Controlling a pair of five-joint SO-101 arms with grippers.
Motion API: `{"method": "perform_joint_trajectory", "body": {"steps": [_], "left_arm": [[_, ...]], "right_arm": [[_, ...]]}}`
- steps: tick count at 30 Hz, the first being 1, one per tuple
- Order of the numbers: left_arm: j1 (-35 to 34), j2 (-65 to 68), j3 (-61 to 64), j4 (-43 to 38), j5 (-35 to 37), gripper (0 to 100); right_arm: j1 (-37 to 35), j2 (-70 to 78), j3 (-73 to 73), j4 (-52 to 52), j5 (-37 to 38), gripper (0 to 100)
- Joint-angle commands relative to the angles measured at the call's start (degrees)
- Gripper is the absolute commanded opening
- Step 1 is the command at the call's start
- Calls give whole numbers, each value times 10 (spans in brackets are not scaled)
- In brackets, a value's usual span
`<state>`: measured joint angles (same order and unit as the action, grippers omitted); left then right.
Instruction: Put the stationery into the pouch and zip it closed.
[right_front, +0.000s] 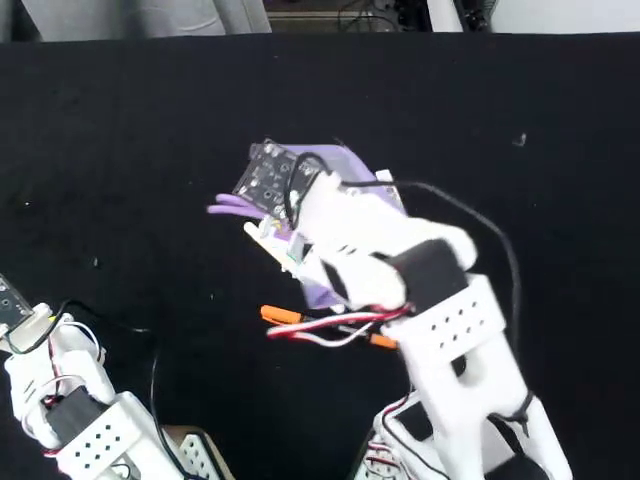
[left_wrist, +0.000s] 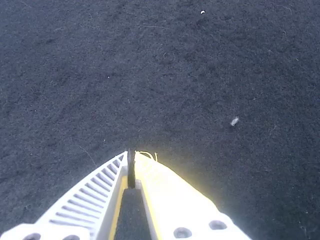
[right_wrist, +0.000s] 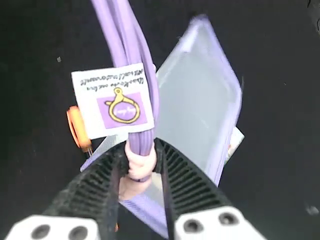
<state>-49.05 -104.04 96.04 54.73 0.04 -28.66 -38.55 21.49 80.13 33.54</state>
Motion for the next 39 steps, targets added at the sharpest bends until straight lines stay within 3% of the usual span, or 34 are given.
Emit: {"method": "perform_joint_trajectory", "body": {"steps": [1, 7, 14, 19, 25, 29, 31, 37, 39], "left_arm": [[7, -2, 14, 2, -1, 30], [61, -2, 14, 4, -4, 30], [181, -4, -4, 5, -114, 30], [228, -4, -74, 29, -113, 30], [327, -5, -215, 142, -55, 30], [362, -6, -248, 145, -42, 31], [385, -6, -267, 141, -42, 64], [434, -6, -335, 141, -41, 320], [444, -6, -346, 141, -42, 356]], "right_arm": [[-52, -46, 66, -124, -40, 11], [-97, -67, 83, -200, -69, 11], [-100, -87, 81, -205, -70, 11], [-100, -112, 83, -228, -70, 11], [-100, -137, 83, -229, -70, 11], [-100, -142, 81, -229, -70, 11], [-100, -141, 80, -236, -70, 11], [-100, -140, 80, -275, -70, 11], [-100, -141, 79, -280, -70, 11]]}}
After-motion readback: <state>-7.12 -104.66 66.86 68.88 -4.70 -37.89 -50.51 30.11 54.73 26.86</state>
